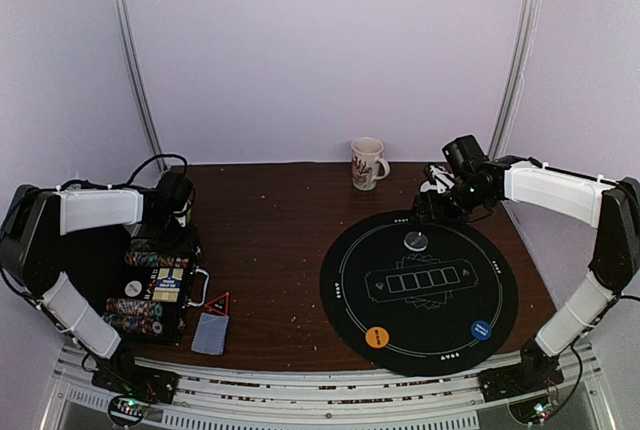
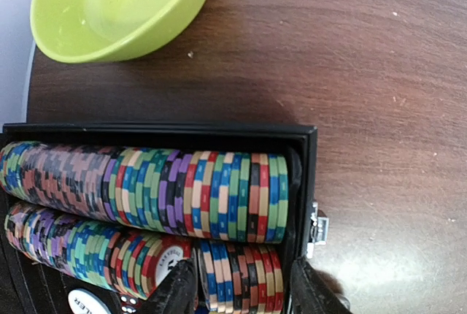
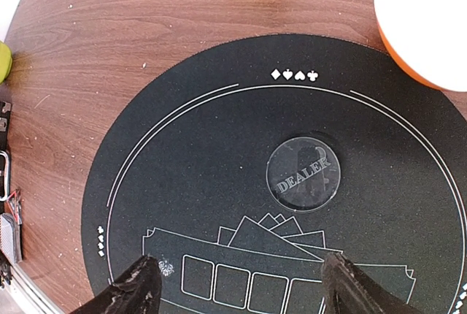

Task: Distribute texas hold em gaming equipment
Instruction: Pick up the pile of poker chips from the chip case.

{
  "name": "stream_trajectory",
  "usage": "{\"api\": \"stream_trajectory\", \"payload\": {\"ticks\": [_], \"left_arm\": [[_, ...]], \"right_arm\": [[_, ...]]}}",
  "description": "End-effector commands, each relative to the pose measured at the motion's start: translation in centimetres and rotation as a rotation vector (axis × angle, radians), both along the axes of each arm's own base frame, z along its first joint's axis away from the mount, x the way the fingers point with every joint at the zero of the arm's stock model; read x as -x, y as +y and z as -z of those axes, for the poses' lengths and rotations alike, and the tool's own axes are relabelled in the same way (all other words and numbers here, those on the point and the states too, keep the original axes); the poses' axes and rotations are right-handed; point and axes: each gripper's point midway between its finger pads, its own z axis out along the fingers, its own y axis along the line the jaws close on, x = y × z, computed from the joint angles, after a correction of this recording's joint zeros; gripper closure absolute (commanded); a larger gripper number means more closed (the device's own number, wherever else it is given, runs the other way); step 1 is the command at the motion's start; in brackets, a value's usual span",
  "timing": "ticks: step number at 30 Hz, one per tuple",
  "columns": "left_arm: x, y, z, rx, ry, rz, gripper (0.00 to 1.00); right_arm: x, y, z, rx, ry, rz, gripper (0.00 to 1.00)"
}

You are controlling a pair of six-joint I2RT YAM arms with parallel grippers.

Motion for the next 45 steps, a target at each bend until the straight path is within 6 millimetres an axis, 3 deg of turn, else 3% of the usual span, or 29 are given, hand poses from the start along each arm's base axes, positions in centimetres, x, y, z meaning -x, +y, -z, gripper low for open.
{"api": "stream_trajectory", "payload": {"ticks": [1,18,24,30,37,45], "left_arm": [[1.0,1.3,0.4,-0.071,0.053,-0.013,0.54],[0.6,2.2,-1.4,-0.134,0.039,0.001,0.47],[1.2,2.7,-0.6,-0.151,0.059,-0.001,0.47],[1.0,1.5,0.2,-0.063,0.053,0.024,0.51],[1.2,1.9,1.0,-0.053,0.073,0.017,0.51],[0.7,-0.9,0.5,0.089,0.033,0.102,0.54]], "right_arm": [[0.0,0.5,-0.4,-0.010,0.005,-0.012,0.22],[0.4,0.7,-0.3,-0.014,0.016,-0.025,0.23],[0.5,0.8,-0.2,-0.016,0.021,-0.030,0.23],[0.6,0.8,-0.3,-0.009,0.019,-0.033,0.23],[0.7,0.6,-0.2,-0.004,0.021,-0.031,0.23],[0.6,0.7,-0.1,-0.003,0.024,-0.031,0.23]]}}
